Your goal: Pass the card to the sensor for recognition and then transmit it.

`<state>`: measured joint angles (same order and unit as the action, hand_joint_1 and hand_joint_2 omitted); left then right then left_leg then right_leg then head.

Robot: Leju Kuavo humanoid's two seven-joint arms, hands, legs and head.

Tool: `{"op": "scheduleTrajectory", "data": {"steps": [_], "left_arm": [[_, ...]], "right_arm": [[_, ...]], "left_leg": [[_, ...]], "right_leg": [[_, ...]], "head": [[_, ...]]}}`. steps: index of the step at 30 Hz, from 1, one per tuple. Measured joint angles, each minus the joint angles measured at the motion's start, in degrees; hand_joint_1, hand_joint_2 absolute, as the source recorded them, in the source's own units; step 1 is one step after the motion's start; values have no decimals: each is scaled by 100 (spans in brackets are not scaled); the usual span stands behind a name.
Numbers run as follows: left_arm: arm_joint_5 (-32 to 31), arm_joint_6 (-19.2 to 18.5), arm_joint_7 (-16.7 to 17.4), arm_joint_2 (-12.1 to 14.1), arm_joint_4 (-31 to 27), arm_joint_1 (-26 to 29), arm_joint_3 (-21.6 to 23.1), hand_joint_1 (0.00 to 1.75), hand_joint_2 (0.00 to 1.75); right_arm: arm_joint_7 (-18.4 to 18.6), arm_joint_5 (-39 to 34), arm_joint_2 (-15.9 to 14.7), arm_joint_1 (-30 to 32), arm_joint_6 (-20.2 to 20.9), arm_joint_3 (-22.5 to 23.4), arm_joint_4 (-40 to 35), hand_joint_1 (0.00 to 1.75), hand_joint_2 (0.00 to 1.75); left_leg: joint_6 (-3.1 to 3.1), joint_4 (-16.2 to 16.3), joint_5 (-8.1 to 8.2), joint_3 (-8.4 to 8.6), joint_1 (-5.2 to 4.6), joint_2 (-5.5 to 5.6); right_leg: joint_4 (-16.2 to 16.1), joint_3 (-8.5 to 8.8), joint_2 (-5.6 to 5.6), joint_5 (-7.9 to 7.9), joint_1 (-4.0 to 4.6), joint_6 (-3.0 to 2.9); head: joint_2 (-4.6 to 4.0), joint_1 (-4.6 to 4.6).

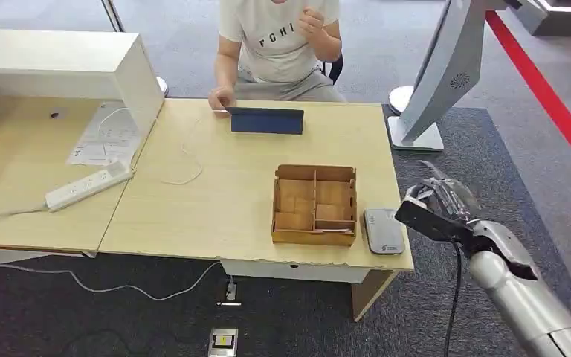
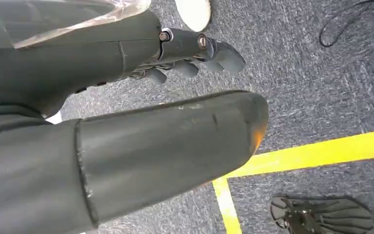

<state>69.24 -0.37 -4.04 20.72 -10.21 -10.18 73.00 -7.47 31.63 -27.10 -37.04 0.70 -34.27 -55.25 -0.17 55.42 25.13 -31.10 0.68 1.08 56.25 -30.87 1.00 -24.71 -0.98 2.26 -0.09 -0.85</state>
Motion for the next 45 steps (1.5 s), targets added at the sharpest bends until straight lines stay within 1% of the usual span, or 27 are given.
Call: {"op": "scheduleTrajectory", "data": {"steps": [3, 5, 7, 9, 12, 18, 23, 26, 29, 33, 39, 40, 41, 43, 45], "left_arm": [[-20, 35, -22, 15, 0, 0, 4, 0, 0], [-92, 112, -149, 31, 0, -3, 15, 0, 0], [-135, 109, -201, 55, 0, -28, 35, 0, 0], [-197, 26, -157, 66, 0, -68, 39, 0, 0], [-284, -74, -107, 66, 0, -128, 46, 0, 0], [-470, -190, -140, 53, 0, -246, 138, 0, 0], [-575, -243, 2, 53, 0, -348, 188, 0, 0], [-599, -273, 83, 53, 0, -377, 195, 0, 0], [-621, -310, 142, 53, 0, -389, 216, 0, 0], [-706, -328, 160, 53, 0, -407, 286, 0, 0], [-737, -411, 195, 53, 0, -482, 326, 0, 0], [-761, -431, 203, 53, 0, -494, 330, 0, 0], [-778, -437, 205, 53, 0, -503, 334, 0, 0], [-813, -485, 218, 53, 0, -520, 339, 0, 0], [-820, -512, 230, 53, 0, -539, 356, 0, 0]], "right_arm": [[-92, 92, 20, -279, -4, 15, -9, 175, 175], [-162, 175, 68, -453, -24, 9, 2, 175, 175], [-221, 245, 164, -654, -7, -24, 74, 175, 175], [-324, 357, 298, -852, 6, -61, 210, 175, 175], [-457, 518, 626, -1193, -29, -177, 551, 175, 175], [-520, 782, 1320, -1861, -59, -424, 1378, 175, 175], [-345, 1060, 1860, -2391, 15, -601, 2076, 175, 175], [-208, 1211, 2080, -2600, 100, -673, 2360, 175, 175], [-101, 1322, 2242, -2752, 144, -730, 2596, 175, 175], [-46, 1366, 2380, -2922, 184, -800, 2846, 175, 175], [-33, 1401, 2450, -2992, 190, -877, 3095, 175, 175], [-29, 1419, 2450, -2992, 184, -890, 3138, 162, 175], [-24, 1425, 2450, -2992, 177, -905, 3176, 0, 0], [-28, 1434, 2448, -2990, 168, -929, 3226, 0, 0], [-112, 1454, 2441, -2987, 127, -946, 3263, 0, 0]], "left_leg": [[0, 0, -1, -1, 0, 2], [0, 0, -1, -2, 0, 2], [0, 0, -1, -2, 1, 1], [-1, -1, -1, -5, 2, 2], [-4, -1, -3, -5, 3, 1], [-8, -1, -6, -11, 4, 4], [-10, 0, -8, -14, 5, 5], [-10, 0, -8, -15, 5, 5], [-10, 0, -8, -15, 5, 5], [-10, 0, -8, -15, 5, 4], [-10, 1, -8, -14, 5, 4], [-10, 1, -8, -14, 5, 4], [-10, 1, -8, -14, 5, 4], [-10, 1, -8, -14, 5, 3], [-10, 1, -8, -15, 5, 2]], "right_leg": [[0, 1, 0, 0, 0, 0], [1, 0, 0, 0, 0, 0], [2, 0, 0, 0, 1, 0], [4, 0, 0, 0, 2, 0], [8, -4, 0, 0, 3, -1], [15, -14, 0, 0, 4, -5], [16, -18, 0, 1, 4, -8], [16, -20, 0, 1, 4, -9], [15, -21, 0, 1, 4, -9], [13, -21, 0, 1, 4, -9], [13, -21, 0, 2, 4, -10], [13, -21, 0, 2, 4, -10], [13, -22, 0, 2, 4, -10], [13, -24, 0, 2, 4, -10], [13, -25, 0, 2, 4, -10]], "head": [[0, 0], [0, 0], [0, 0], [0, 0], [0, 0], [0, 0], [0, 0], [0, 0], [0, 0], [0, -2], [0, 0], [0, 0], [0, 0], [0, -2], [0, -2]]}}
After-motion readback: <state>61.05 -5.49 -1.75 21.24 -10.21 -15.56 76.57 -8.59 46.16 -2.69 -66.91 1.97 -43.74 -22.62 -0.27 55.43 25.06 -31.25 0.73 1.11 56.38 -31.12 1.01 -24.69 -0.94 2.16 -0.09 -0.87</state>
